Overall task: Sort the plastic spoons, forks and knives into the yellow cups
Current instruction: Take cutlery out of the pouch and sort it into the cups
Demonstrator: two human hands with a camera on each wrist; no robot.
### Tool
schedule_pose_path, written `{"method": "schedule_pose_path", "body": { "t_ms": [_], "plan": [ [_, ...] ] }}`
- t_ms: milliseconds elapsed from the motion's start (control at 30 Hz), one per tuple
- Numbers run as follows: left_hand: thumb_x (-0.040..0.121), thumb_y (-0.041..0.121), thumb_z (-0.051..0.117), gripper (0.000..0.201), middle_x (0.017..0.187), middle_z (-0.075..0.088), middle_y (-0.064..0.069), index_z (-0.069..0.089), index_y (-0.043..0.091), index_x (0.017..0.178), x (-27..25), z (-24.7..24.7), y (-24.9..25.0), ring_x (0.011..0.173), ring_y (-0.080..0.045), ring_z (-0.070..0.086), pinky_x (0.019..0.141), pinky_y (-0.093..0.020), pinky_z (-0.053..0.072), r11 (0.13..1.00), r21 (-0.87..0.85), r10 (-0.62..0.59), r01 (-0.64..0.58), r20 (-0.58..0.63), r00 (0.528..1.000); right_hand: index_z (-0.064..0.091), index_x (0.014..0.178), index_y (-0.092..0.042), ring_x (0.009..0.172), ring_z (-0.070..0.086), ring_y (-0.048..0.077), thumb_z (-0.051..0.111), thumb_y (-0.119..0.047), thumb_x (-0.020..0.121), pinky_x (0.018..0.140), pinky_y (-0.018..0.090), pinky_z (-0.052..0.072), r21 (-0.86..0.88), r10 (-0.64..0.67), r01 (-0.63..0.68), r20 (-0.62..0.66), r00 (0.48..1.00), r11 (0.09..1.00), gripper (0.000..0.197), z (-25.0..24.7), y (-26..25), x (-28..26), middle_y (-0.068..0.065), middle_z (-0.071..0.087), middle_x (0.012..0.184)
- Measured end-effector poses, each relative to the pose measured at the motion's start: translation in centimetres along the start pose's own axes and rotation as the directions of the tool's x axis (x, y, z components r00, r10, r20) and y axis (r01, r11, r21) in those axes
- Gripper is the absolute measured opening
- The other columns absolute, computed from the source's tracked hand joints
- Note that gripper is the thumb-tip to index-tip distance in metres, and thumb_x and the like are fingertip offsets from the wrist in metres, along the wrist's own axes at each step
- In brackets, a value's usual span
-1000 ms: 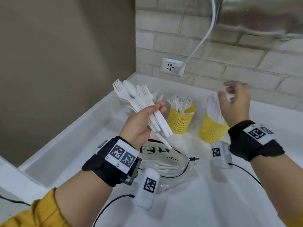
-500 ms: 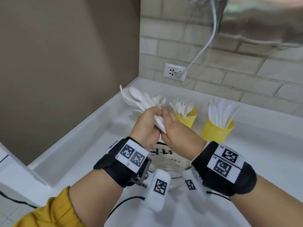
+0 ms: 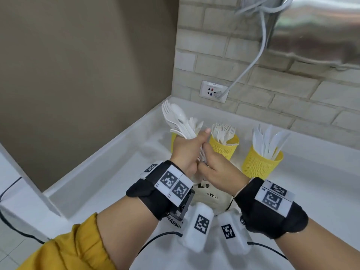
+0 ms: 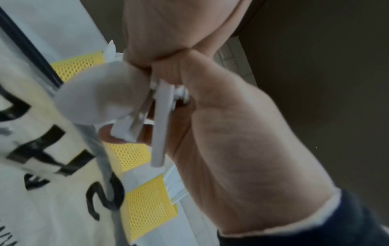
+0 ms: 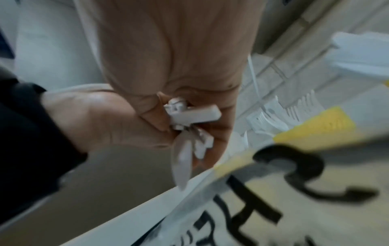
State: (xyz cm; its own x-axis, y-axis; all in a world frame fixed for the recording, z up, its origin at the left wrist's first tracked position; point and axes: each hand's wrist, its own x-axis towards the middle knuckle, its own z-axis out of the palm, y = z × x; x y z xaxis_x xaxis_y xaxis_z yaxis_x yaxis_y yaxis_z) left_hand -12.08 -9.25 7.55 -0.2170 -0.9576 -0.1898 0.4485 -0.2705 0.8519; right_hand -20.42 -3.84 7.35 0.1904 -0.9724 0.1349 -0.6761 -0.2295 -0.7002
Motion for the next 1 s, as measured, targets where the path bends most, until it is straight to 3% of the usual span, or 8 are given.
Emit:
{"method": "schedule_pose_path", "body": {
  "t_ms": [100, 167, 233, 400, 533, 700, 833, 1000],
  "plan": [
    [0.084, 0.023, 0.066, 0.02, 0.081, 0.065, -0.008, 0.063, 0.005, 0.091, -0.1, 0.1, 0.6, 0.071, -0.017, 0.064, 0.068, -0.027, 0.054, 0.996, 0.063, -0.073, 0.066, 0.114, 0.991, 0.03, 0.129, 0.001, 0.086, 0.061, 0.012, 0.037, -0.006, 0.091, 0.074, 0.024, 0.048, 0.0, 0.048, -0.048, 0.003, 0.999, 0.999, 0.039, -0.9, -0.3, 0.2, 0.01, 0.06, 0.101],
    [0.086, 0.022, 0.063, 0.014, 0.076, 0.062, -0.007, 0.061, 0.009, 0.082, 0.1, -0.2, 1.2, 0.071, -0.019, 0.061, 0.072, -0.032, 0.054, 0.992, 0.082, -0.11, 0.096, 0.198, 0.974, 0.025, 0.138, -0.004, 0.103, 0.054, 0.018, 0.035, -0.006, 0.094, 0.082, 0.014, 0.044, 0.102, 0.087, -0.089, 0.025, 0.996, 0.991, 0.046, -1.8, -0.6, 0.1, 0.012, 0.054, 0.118],
    [0.086, 0.017, 0.063, 0.011, 0.075, 0.058, -0.007, 0.06, 0.008, 0.08, 0.4, -0.5, 1.7, 0.07, -0.02, 0.06, 0.064, -0.034, 0.056, 0.988, 0.101, -0.14, 0.117, 0.265, 0.954, 0.034, 0.135, -0.013, 0.091, 0.053, 0.011, 0.035, -0.001, 0.094, 0.065, 0.004, 0.042, 0.28, 0.122, -0.129, 0.043, 0.992, 0.951, 0.043, -2.4, -0.8, -0.2, 0.012, 0.052, 0.117],
    [0.083, 0.012, 0.064, 0.013, 0.069, 0.06, -0.005, 0.06, 0.009, 0.071, 0.2, -0.4, 2.0, 0.054, -0.019, 0.06, 0.051, -0.04, 0.055, 0.981, 0.097, -0.187, 0.167, 0.266, 0.946, 0.049, 0.124, -0.01, 0.058, 0.054, 0.009, 0.039, -0.005, 0.092, 0.051, 0.025, 0.043, 0.603, 0.16, -0.202, 0.123, 0.979, 0.772, 0.033, -1.9, -0.3, -0.4, 0.015, 0.054, 0.091],
    [0.082, 0.006, 0.065, 0.012, 0.07, 0.062, -0.009, 0.06, 0.007, 0.071, 0.3, -0.2, 1.2, 0.057, -0.018, 0.063, 0.06, -0.032, 0.056, 0.999, 0.008, -0.051, 0.051, 0.219, 0.974, 0.059, 0.109, -0.009, 0.09, 0.062, 0.018, 0.053, -0.017, 0.09, 0.083, 0.032, 0.049, 0.247, 0.143, -0.133, -0.023, 0.989, 0.96, 0.021, -2.4, 0.3, 0.1, 0.011, 0.063, 0.105],
    [0.082, 0.015, 0.068, 0.016, 0.069, 0.062, -0.009, 0.06, 0.007, 0.093, 0.2, -0.2, 1.2, 0.063, -0.021, 0.062, 0.065, -0.032, 0.056, 0.999, -0.025, 0.036, -0.033, 0.182, 0.983, 0.057, 0.08, -0.009, 0.066, 0.048, 0.008, 0.068, -0.009, 0.077, 0.06, 0.009, 0.038, -0.011, -0.084, 0.092, -0.517, 0.852, 0.996, 0.012, -3.4, -0.6, 0.3, -0.002, 0.052, 0.076],
    [0.084, 0.029, 0.065, 0.022, 0.07, 0.066, -0.009, 0.061, 0.007, 0.085, 0.2, -0.1, 0.7, 0.062, -0.02, 0.067, 0.058, -0.029, 0.057, 0.999, -0.031, 0.044, -0.039, 0.171, 0.984, 0.054, 0.083, -0.013, 0.061, 0.044, 0.011, 0.074, -0.013, 0.072, 0.061, 0.017, 0.04, -0.175, -0.076, 0.029, -0.266, 0.961, 0.984, 0.023, -3.4, -1.7, 0.6, 0.0, 0.05, 0.077],
    [0.09, 0.029, 0.054, 0.026, 0.073, 0.069, -0.008, 0.061, 0.006, 0.098, -0.2, 0.0, 0.5, 0.059, -0.016, 0.07, 0.053, -0.025, 0.056, 0.997, -0.072, 0.005, 0.014, 0.256, 0.967, 0.057, 0.082, -0.009, 0.071, 0.051, 0.018, 0.069, -0.018, 0.079, 0.066, 0.02, 0.04, -0.242, -0.008, -0.048, -0.227, 0.974, 0.969, 0.016, -3.2, -1.2, 0.4, 0.005, 0.052, 0.084]
  ]
}}
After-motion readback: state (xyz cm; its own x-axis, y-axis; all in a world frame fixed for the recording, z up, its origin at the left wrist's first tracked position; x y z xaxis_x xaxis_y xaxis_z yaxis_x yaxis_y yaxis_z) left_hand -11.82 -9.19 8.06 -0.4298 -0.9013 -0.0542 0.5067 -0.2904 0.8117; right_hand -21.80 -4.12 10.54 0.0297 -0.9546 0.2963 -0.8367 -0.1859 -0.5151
